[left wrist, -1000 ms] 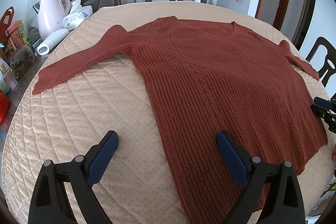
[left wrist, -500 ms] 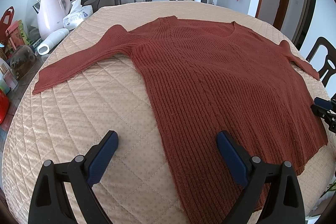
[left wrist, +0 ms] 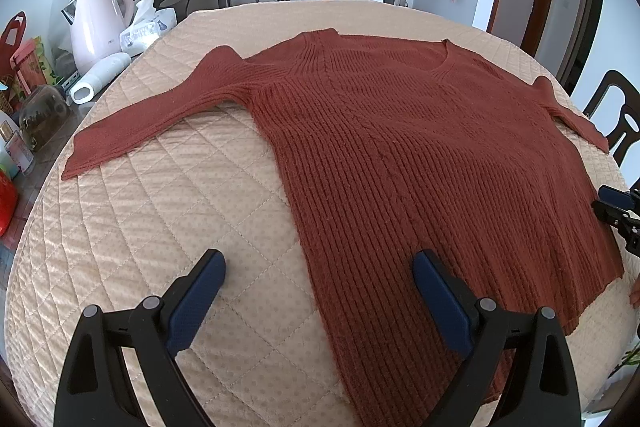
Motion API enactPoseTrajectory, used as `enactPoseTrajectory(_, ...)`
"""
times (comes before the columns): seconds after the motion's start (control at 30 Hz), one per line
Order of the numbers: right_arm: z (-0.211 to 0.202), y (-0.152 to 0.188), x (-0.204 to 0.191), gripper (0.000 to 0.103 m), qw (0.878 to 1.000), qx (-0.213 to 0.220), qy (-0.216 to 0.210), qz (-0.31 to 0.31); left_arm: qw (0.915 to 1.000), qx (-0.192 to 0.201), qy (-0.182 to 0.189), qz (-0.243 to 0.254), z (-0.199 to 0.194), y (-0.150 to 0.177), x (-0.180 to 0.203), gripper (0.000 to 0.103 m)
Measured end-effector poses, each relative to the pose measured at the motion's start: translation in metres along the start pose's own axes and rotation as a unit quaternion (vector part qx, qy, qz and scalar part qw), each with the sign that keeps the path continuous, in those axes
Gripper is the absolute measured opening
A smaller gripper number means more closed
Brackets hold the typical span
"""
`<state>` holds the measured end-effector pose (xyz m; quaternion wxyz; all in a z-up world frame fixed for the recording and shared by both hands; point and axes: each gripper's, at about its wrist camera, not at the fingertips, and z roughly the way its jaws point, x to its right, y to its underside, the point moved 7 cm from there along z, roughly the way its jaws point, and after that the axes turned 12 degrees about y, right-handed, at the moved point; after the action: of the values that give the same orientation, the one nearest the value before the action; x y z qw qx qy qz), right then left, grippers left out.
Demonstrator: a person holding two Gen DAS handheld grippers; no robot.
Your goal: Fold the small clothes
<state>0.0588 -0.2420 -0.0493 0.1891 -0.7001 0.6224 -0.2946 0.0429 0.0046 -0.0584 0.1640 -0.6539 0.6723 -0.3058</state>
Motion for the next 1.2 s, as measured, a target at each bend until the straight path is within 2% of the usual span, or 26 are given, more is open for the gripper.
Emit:
enactPoseTrajectory(0.17,-0.003,-0.002,0.001,0.050,1.000,-0.012,-0.013,0.013,1.0000,-0.001,0.001,0.000,-0.001,-0.001,0.000,0.095)
enactPoseTrajectory(0.4,-0.014,-0.014,-0.009,0.050,1.000,0.007,-0.017,0.000,0.9999,0.011,-0.006,-0.005,-0.011,-0.011,-0.006,0.092)
enactPoseTrajectory(0.5,-0.010,-0.026,-0.015,0.050,1.000,0.009,-0.019,-0.001,0.9995,0.021,-0.021,-0.010,-0.017,-0.021,-0.018,0.092)
enactPoseTrajectory(0.67,-0.002,-0.047,-0.028,0.050,1.000,0.016,-0.022,-0.016,0.9972,0.034,-0.062,-0.023,-0.025,-0.040,-0.058,0.092)
enactPoseTrajectory(0.83,0.010,-0.068,-0.039,0.050,0.999,0.018,-0.028,-0.029,0.9909,0.045,-0.110,-0.063,-0.027,-0.053,-0.114,0.092)
enactPoseTrajectory(1.07,0.028,-0.083,-0.044,0.050,0.999,0.014,-0.036,-0.032,0.9799,0.038,-0.152,-0.124,-0.012,-0.060,-0.190,0.086)
enactPoseTrajectory(1.2,0.039,-0.086,-0.042,0.050,0.999,0.007,-0.033,-0.031,0.9734,0.034,-0.158,-0.162,-0.007,-0.059,-0.219,0.082)
